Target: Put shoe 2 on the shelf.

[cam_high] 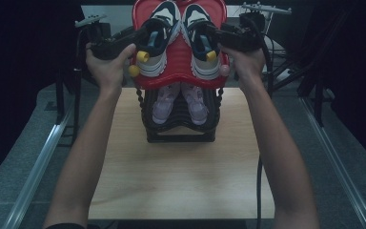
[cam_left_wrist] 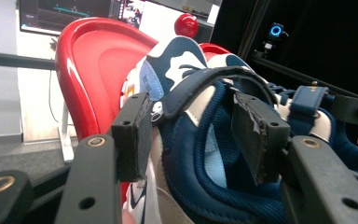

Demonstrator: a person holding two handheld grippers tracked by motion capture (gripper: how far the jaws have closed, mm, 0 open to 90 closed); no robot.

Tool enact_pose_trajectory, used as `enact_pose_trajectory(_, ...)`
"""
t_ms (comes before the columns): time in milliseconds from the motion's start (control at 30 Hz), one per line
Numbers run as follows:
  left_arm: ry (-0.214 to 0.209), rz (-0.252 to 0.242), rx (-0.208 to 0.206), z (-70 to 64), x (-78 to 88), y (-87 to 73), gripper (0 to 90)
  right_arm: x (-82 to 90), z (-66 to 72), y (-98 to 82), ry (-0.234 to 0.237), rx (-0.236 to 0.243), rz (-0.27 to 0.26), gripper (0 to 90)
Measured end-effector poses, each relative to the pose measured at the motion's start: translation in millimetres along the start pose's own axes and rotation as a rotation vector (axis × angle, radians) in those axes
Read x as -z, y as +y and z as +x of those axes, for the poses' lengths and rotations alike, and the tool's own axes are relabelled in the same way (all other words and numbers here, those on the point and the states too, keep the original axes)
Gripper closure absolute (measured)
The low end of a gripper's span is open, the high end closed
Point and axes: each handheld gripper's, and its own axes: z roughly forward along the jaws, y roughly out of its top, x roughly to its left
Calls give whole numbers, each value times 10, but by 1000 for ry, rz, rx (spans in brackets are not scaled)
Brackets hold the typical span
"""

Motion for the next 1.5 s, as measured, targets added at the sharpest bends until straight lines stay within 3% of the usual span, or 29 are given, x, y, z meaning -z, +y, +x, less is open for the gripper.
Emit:
enact_pose_trajectory(267,-32,18,2,80,128,6,480,191,26,-22,59,18,-50,427)
enact_pose_trajectory(433,-47,10,9,130,254,1,479,322,19,-81,60,30,-58,456)
enact_pose_trajectory(633,-58,17,19,194,388,-15,480,437,-53,-148,65,5,-72,475)
enact_pose_trajectory(933,-52,42,14,283,589,-129,489,571,-122,-324,81,-4,-83,496)
enact_pose_trajectory(1200,-49,45,17,352,765,-268,490,753,-207,-564,65,-25,-93,509)
enact_pose_trajectory(1500,-50,64,30,465,862,-458,491,927,-312,-796,64,-35,-88,517)
